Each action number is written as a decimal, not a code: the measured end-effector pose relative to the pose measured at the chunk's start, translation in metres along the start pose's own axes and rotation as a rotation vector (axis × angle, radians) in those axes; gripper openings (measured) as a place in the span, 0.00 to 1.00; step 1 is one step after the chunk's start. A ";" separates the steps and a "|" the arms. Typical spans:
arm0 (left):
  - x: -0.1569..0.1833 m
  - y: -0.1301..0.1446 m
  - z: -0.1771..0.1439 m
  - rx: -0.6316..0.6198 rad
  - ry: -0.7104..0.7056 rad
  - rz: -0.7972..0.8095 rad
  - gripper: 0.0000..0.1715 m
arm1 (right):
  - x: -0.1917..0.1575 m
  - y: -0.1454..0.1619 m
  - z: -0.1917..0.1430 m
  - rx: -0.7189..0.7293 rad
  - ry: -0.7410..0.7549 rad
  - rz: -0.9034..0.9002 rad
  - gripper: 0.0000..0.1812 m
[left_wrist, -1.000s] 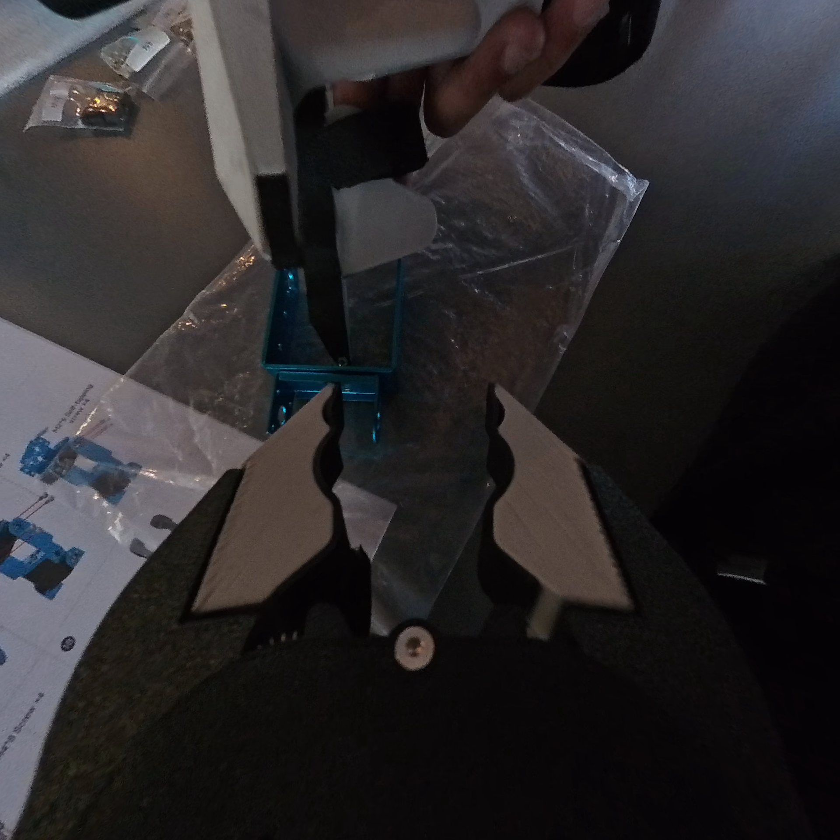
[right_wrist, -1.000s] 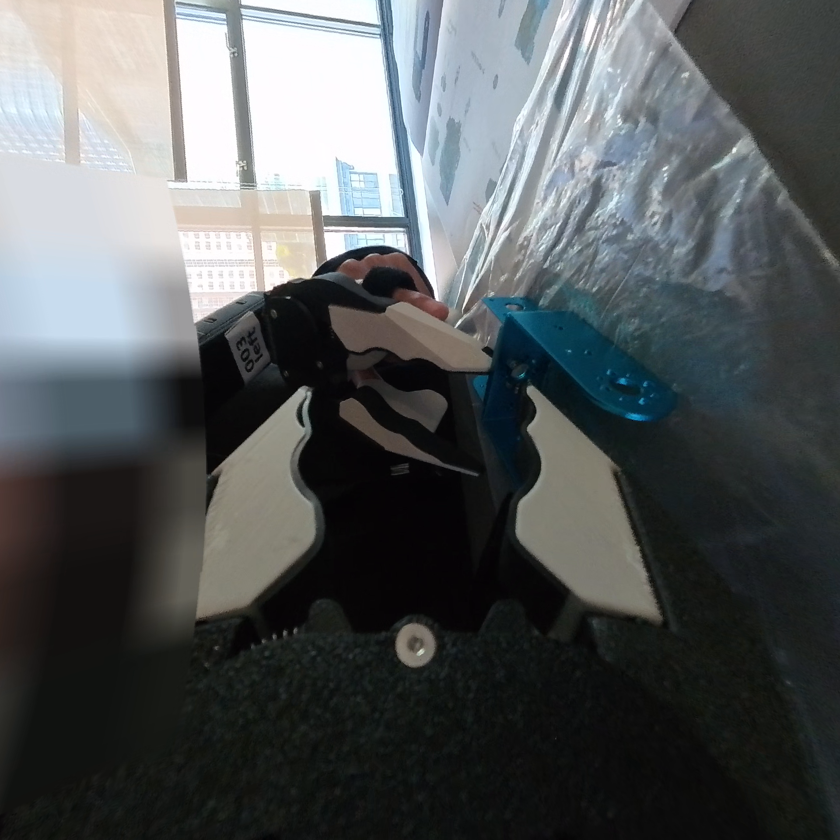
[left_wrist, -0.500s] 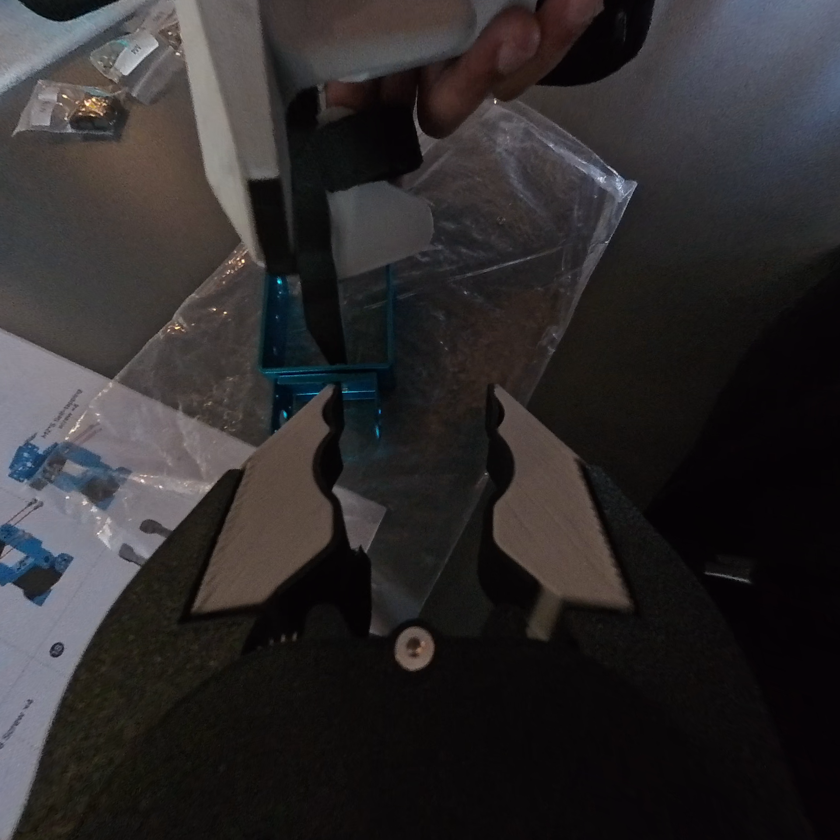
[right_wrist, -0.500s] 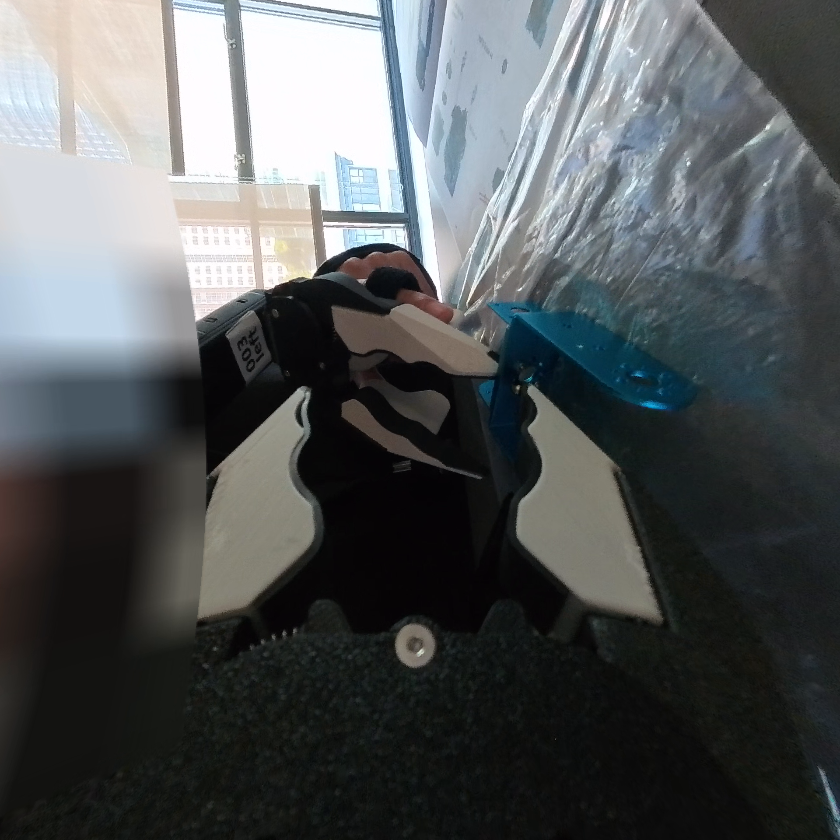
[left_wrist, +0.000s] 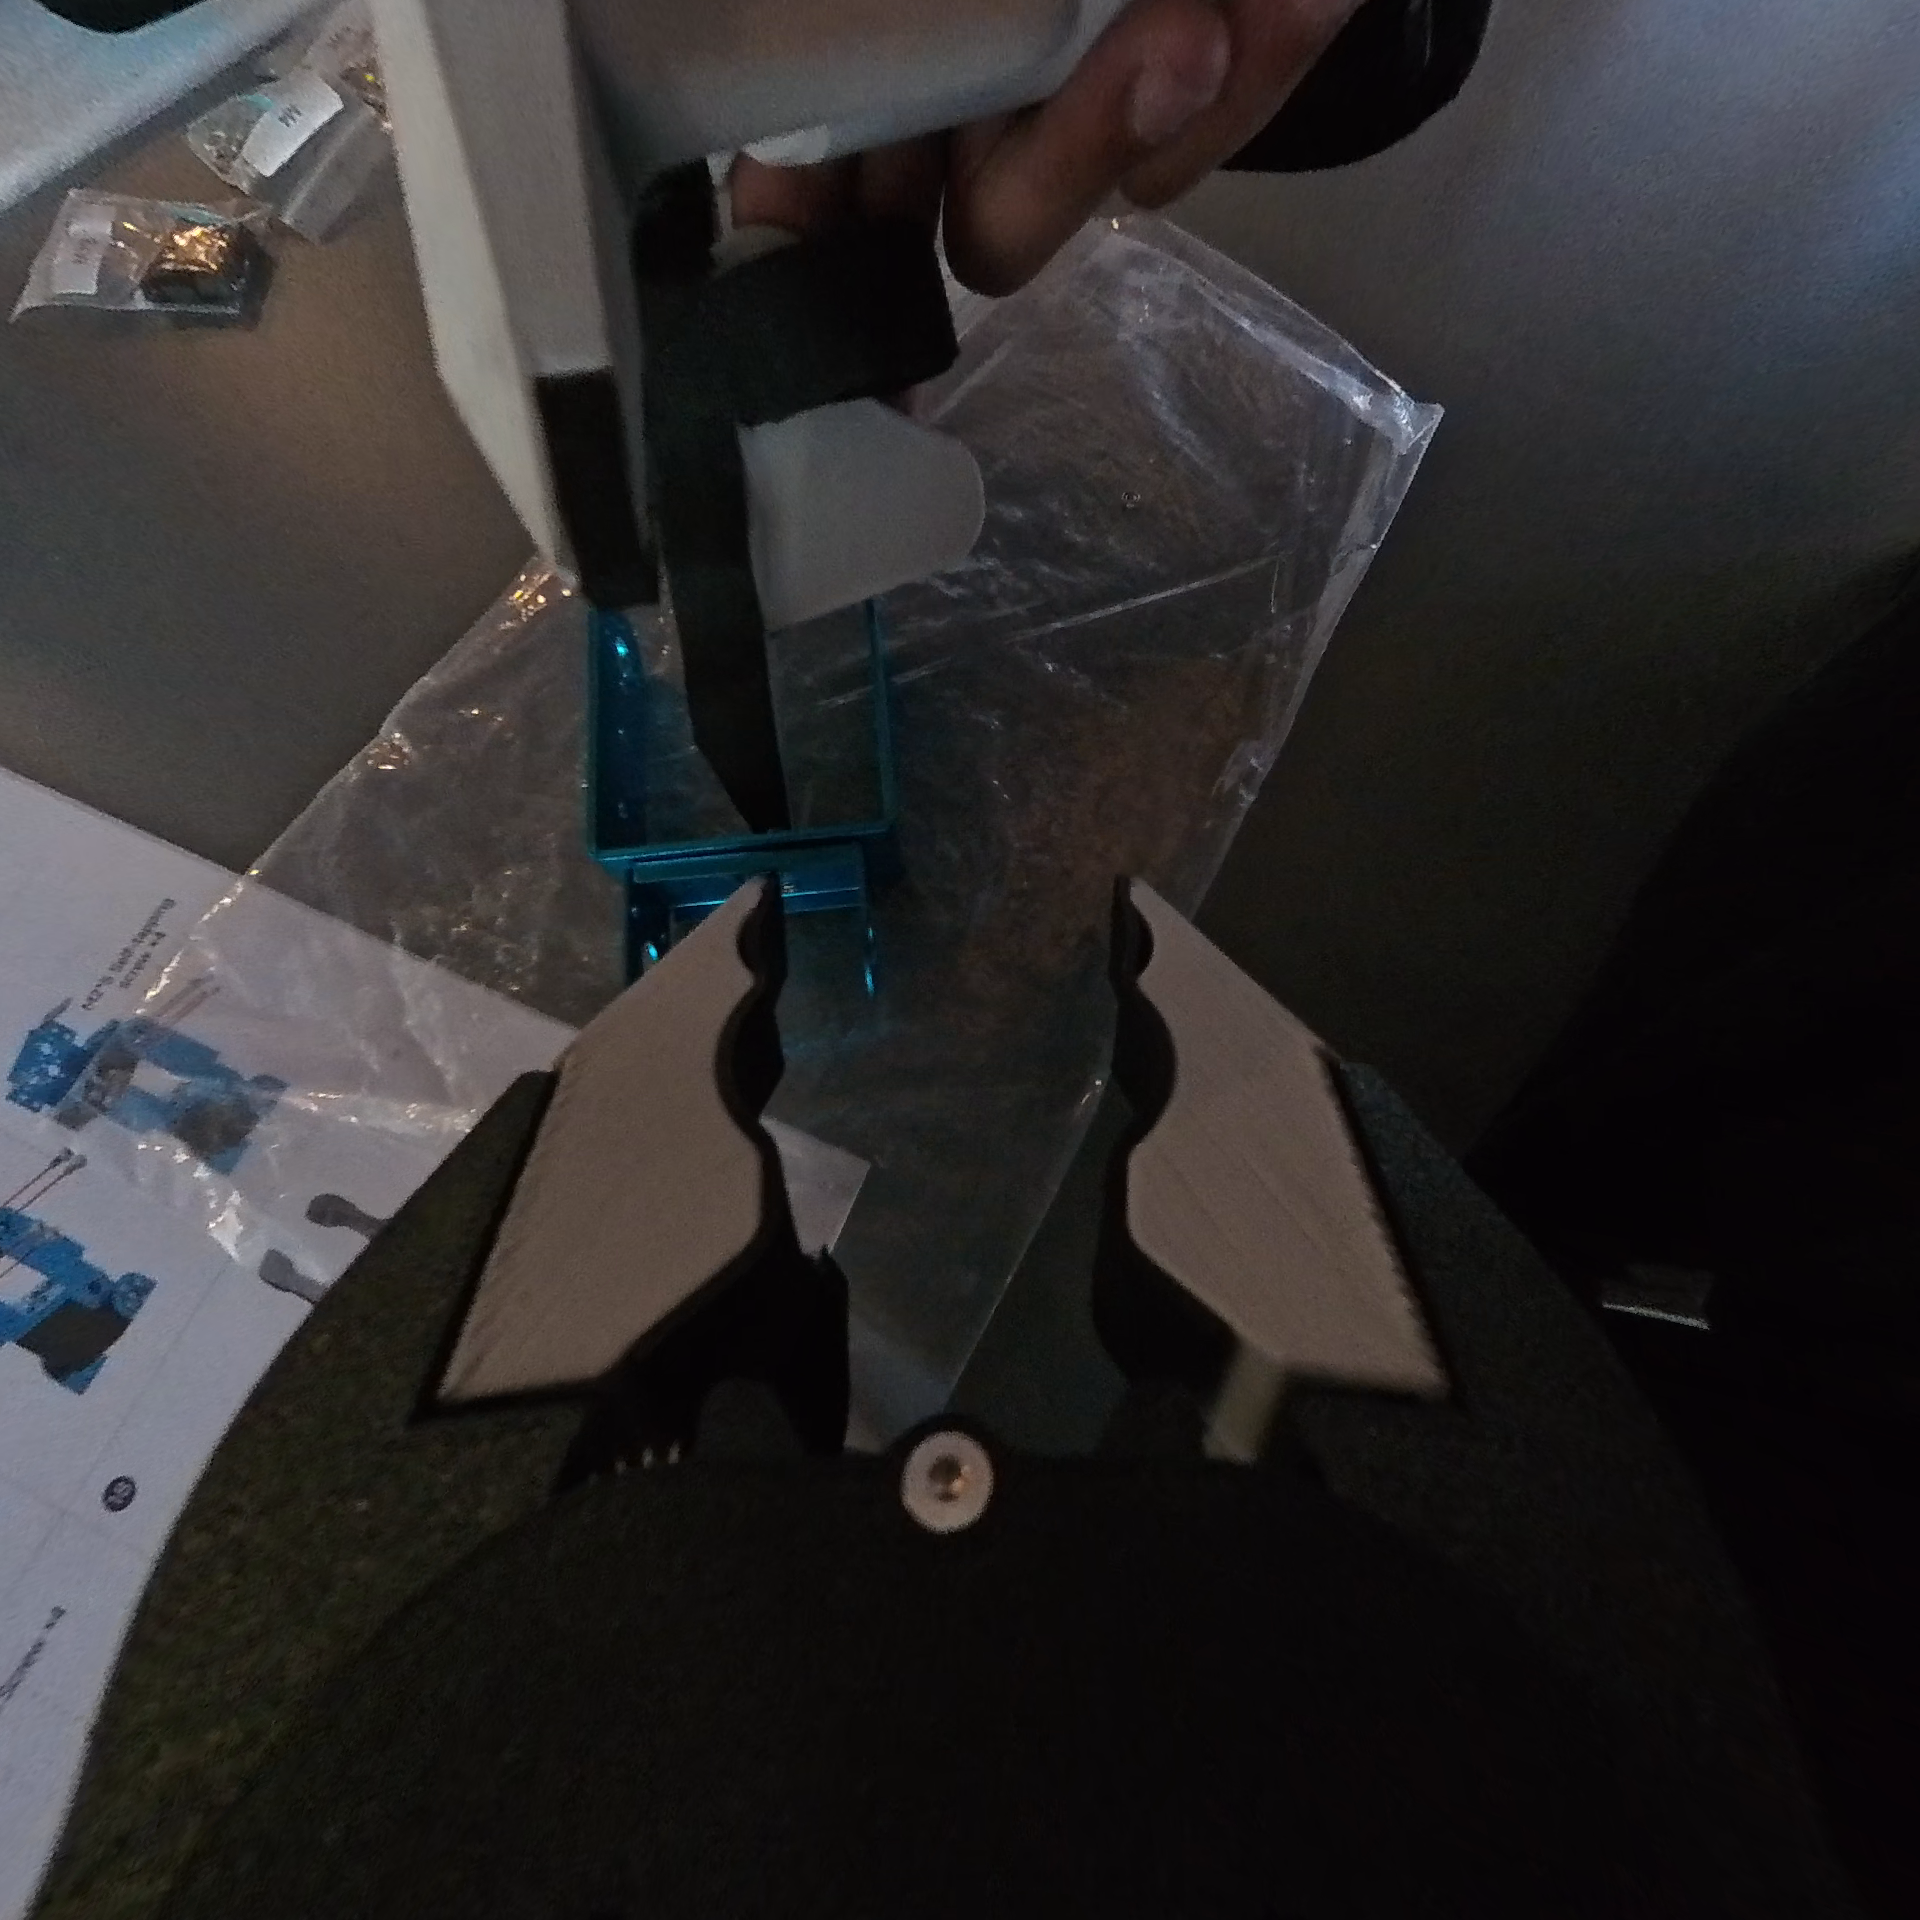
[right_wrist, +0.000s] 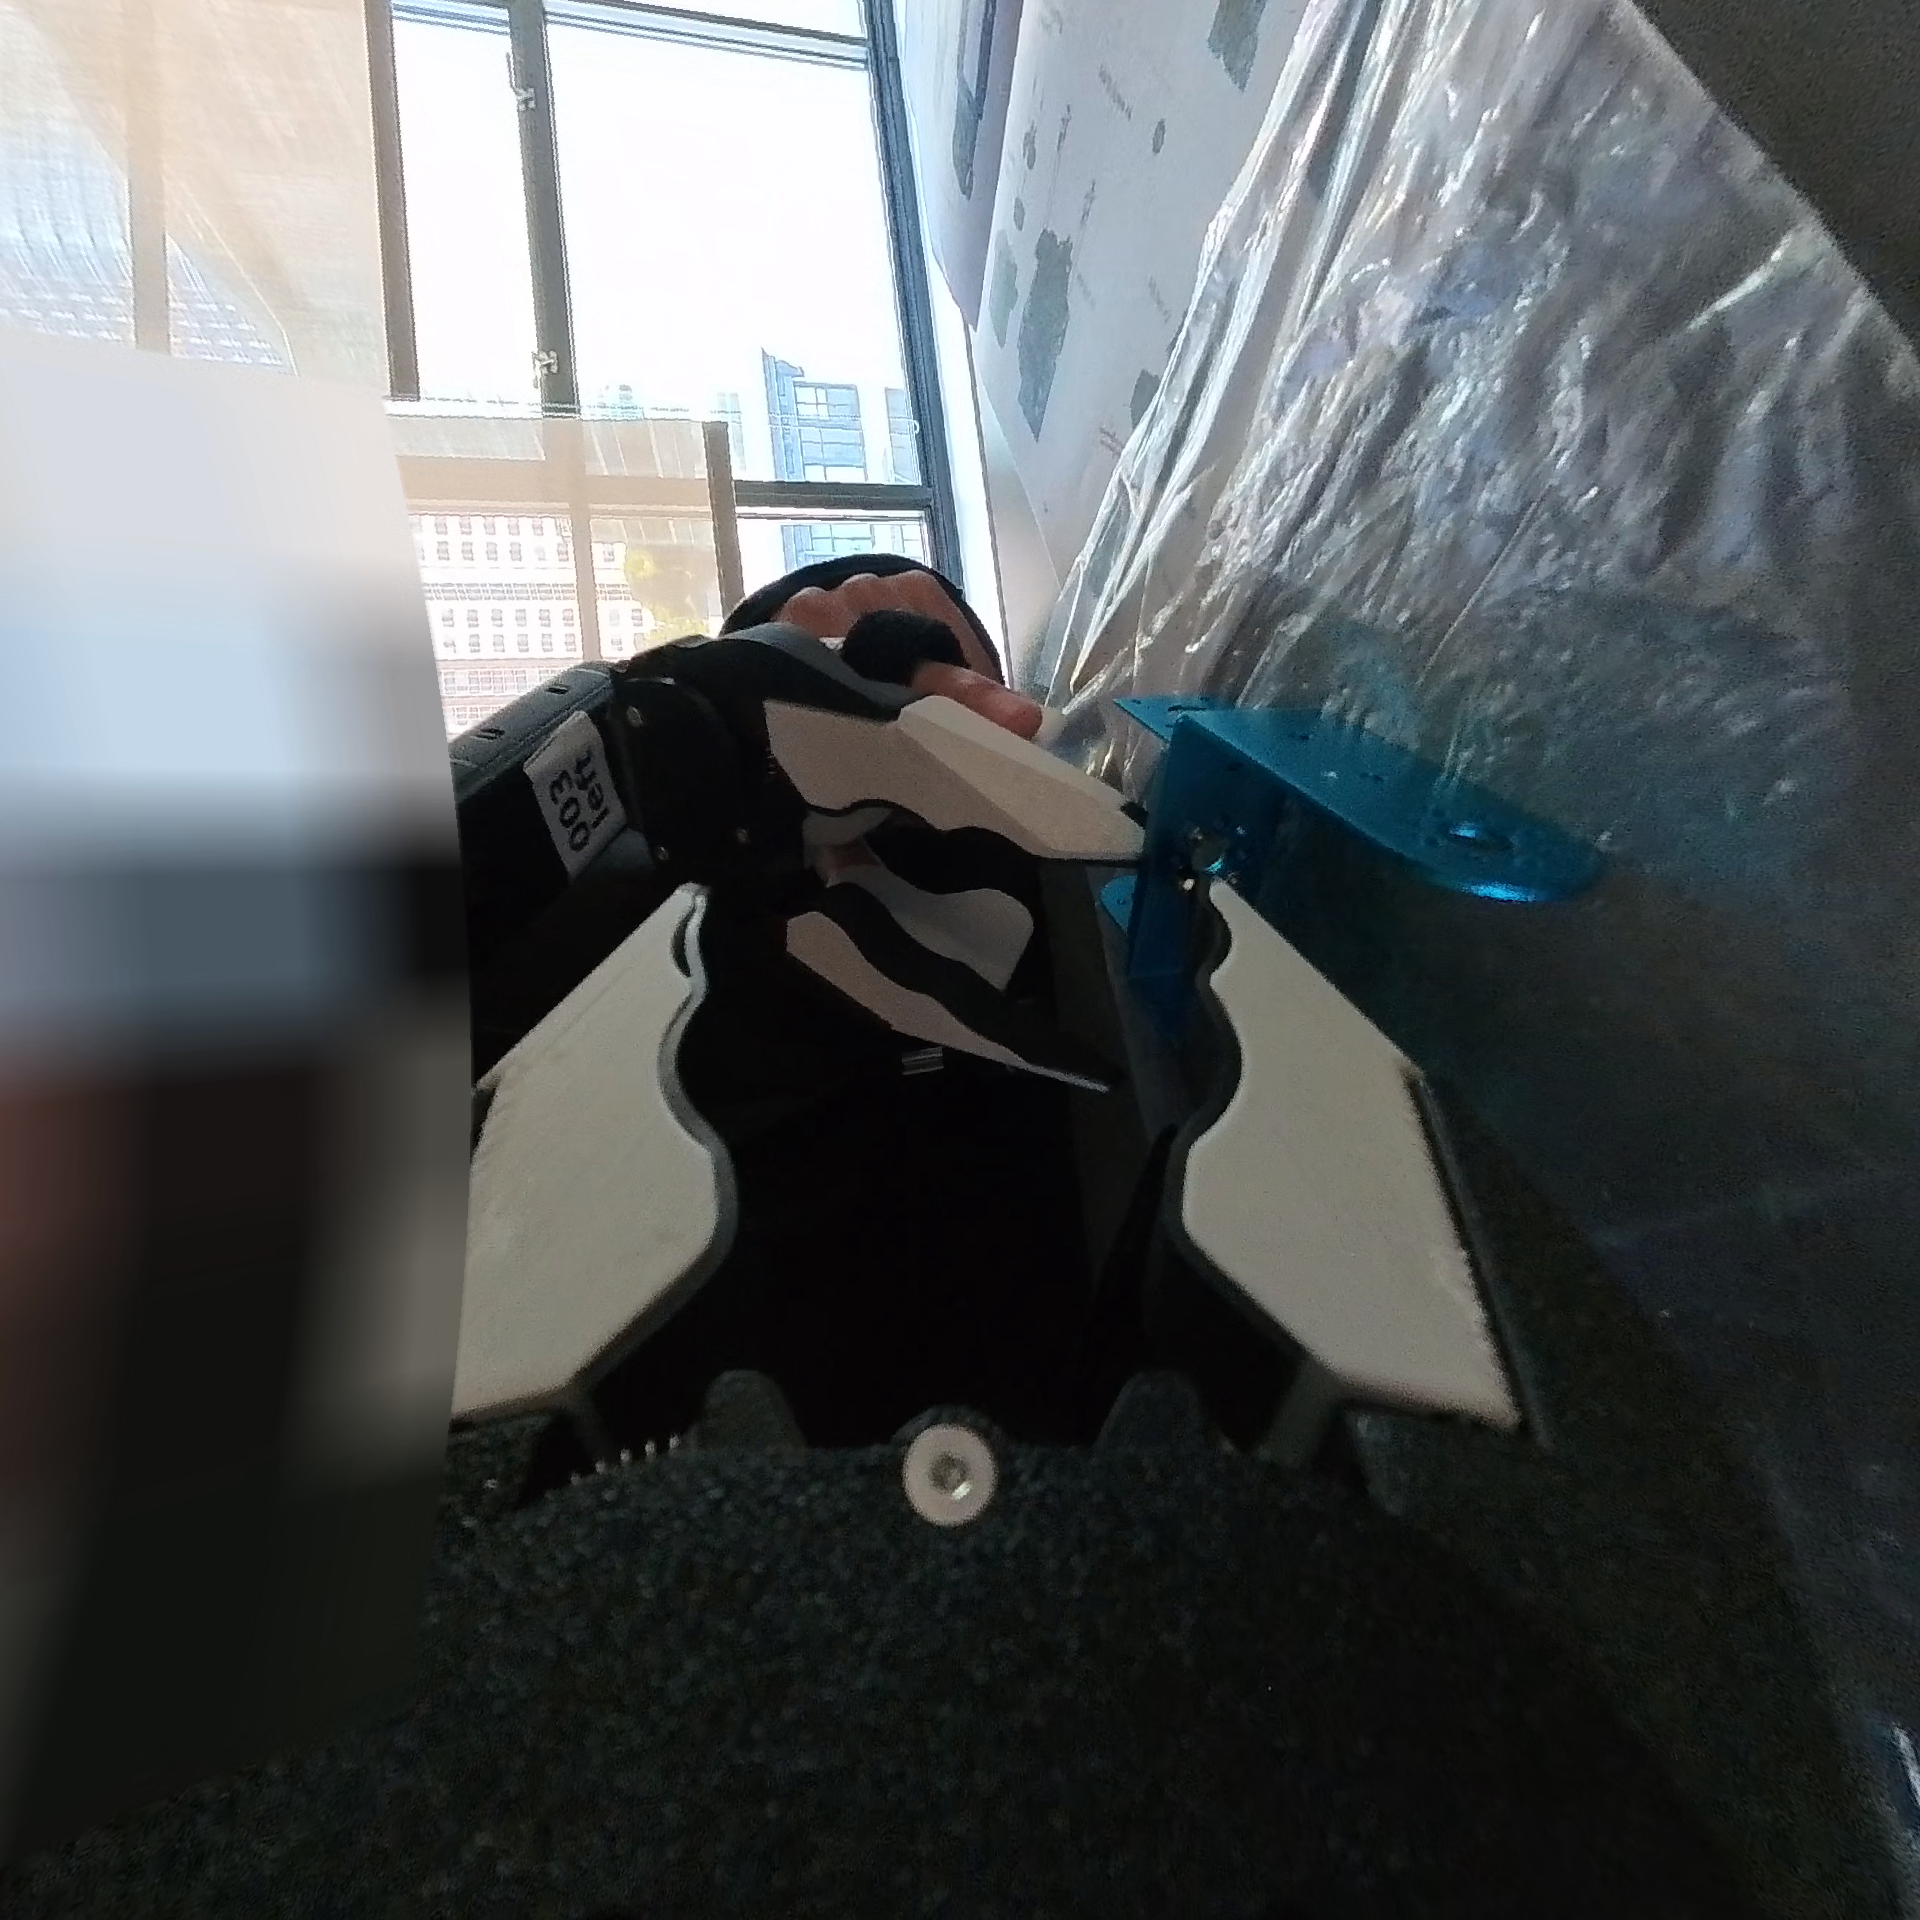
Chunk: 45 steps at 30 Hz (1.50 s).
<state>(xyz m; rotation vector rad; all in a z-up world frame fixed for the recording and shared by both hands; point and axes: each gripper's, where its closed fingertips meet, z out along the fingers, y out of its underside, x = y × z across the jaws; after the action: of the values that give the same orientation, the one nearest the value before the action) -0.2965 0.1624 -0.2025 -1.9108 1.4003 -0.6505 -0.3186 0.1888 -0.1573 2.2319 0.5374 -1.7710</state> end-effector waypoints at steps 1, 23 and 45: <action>0.000 0.000 0.000 0.000 0.000 0.001 0.36 | 0.000 0.000 0.000 -0.001 0.001 -0.001 0.51; 0.001 0.002 0.002 -0.001 0.008 -0.002 0.36 | 0.010 -0.011 -0.056 -0.010 0.294 -0.578 0.30; -0.037 0.015 -0.008 -0.079 -0.076 0.024 0.36 | 0.070 -0.007 -0.042 -0.250 0.656 -1.278 0.37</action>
<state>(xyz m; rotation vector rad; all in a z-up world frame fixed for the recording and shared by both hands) -0.3229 0.1933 -0.2086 -1.9563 1.4181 -0.5128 -0.2710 0.2216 -0.2148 2.3389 2.5567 -1.0117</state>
